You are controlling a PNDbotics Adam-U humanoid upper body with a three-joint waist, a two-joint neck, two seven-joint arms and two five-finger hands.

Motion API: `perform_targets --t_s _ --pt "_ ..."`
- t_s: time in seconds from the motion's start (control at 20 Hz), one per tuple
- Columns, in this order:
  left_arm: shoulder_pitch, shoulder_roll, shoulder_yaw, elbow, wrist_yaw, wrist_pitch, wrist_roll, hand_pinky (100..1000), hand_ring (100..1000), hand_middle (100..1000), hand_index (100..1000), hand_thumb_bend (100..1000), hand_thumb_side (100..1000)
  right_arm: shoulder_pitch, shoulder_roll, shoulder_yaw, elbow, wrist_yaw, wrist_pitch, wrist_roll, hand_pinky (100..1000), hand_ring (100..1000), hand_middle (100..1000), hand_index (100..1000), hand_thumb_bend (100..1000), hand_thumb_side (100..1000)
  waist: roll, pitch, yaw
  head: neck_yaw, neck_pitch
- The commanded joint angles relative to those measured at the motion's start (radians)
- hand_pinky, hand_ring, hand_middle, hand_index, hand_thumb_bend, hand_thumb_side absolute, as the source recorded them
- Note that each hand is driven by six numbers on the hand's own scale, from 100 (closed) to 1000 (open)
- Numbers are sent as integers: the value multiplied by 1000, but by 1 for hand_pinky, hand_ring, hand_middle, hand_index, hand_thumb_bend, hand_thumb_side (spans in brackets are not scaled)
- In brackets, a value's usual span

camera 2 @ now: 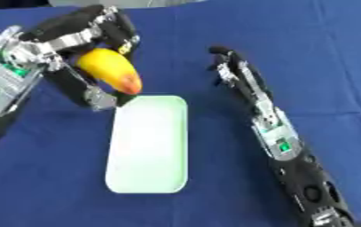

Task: Pick up objects on the table and place them in the box.

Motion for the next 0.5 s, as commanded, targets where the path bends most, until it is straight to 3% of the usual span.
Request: perform_targets --t_s 0.05,0.5 --pt "-17 -18 -8 -6 14 -192 -218 100 100 100 202 100 352 -19 -1 2 -12 -4 -1 3 468 672 837 891 100 840 -4 -15 -2 14 -18" --pt "34 -41 -41 13 14 -206 -297 100 100 100 199 100 338 -32 4 3 -15 -4 -1 4 468 672 837 891 100 839 -8 0 -13 17 -25"
